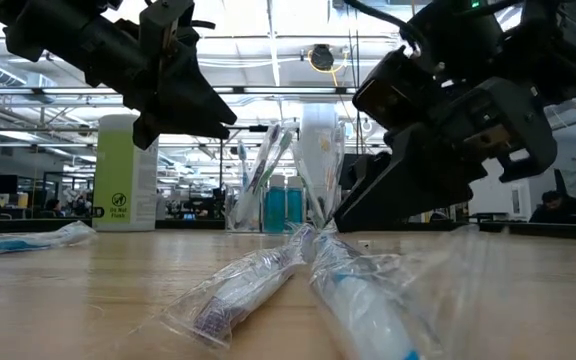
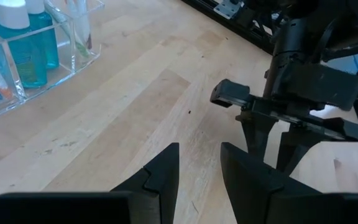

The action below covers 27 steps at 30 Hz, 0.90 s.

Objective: Pick & Place toothbrushing station
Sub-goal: Put the right blue toothbrush into the transparent organizer

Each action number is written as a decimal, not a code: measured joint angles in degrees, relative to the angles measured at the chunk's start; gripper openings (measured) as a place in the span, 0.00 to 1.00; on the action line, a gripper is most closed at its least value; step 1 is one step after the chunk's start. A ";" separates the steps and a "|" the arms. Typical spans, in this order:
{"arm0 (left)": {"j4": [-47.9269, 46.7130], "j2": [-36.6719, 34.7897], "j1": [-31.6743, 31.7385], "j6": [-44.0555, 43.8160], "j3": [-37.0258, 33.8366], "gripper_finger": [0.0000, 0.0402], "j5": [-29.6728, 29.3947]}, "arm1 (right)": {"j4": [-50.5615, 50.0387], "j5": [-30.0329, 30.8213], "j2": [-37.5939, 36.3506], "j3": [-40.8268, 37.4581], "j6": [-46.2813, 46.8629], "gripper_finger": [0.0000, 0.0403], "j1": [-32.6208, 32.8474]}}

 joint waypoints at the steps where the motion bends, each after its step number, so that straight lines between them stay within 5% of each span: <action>1: 0.00 0.00 0.01 0.10 0.00 0.30 -0.01 | 0.51 -0.01 0.53 0.00 0.01 0.35 0.00; 27: 0.24 0.00 0.01 1.55 -0.02 0.30 -0.50 | 3.40 -4.46 3.59 3.02 0.38 0.44 0.07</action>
